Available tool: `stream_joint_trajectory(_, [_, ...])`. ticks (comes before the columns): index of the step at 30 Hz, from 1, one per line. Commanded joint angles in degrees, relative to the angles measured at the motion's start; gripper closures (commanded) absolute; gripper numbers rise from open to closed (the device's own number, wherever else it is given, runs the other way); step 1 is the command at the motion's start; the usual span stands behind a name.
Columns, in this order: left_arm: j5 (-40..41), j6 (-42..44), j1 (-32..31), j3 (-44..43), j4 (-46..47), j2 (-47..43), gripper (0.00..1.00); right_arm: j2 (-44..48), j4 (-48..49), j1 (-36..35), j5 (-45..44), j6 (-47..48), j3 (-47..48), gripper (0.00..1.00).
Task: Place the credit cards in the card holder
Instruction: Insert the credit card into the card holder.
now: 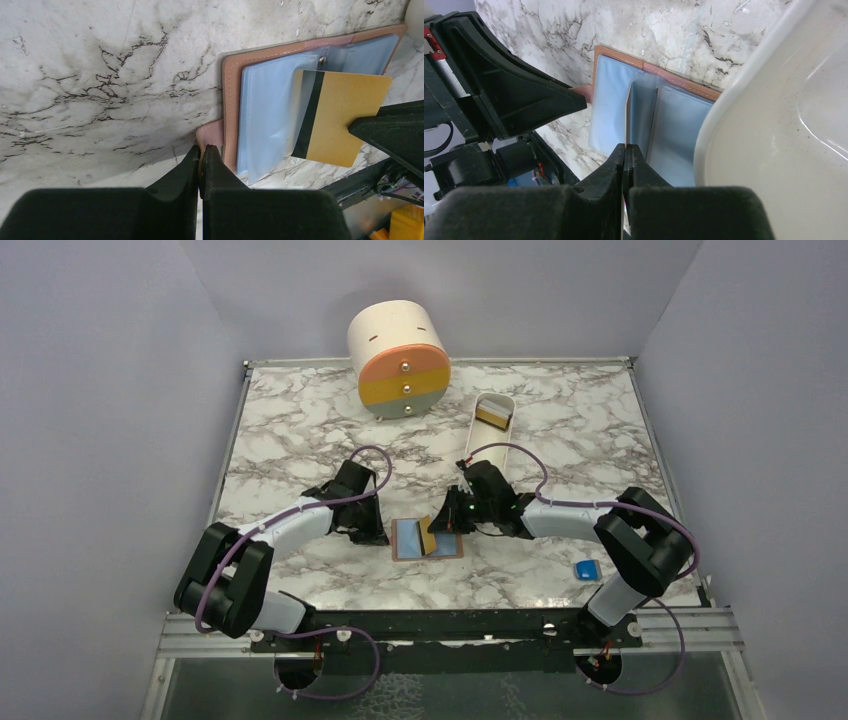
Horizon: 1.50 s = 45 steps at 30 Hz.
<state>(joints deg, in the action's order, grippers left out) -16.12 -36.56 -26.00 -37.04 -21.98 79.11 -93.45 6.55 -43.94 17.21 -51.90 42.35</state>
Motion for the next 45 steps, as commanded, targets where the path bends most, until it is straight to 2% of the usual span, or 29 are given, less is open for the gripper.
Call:
stream_joint_trajectory(1, [-2.3, -1.0, -0.4, 1.6, 0.7, -0.7, 1.0, -1.8, -0.8, 0.2, -3.9, -1.3, -1.6, 0.99])
stream_joint_trajectory(24, [-0.8, -1.1, -0.5, 1.9, 0.8, -0.9, 1.0, 0.0, -1.9, 0.3, -6.4, -0.3, -2.0, 0.99])
stream_joint_trajectory(32, [-0.8, -1.2, -0.5, 2.1, 0.7, -1.3, 1.0, 2.9, 2.2, 0.3, -7.1, -2.3, -5.5, 0.99])
stream_joint_trajectory(45, [-1.3, -2.2, -0.5, 2.5, 0.9, -2.2, 1.0, -1.0, 7.5, 0.3, -3.1, -5.5, -5.4, 0.99])
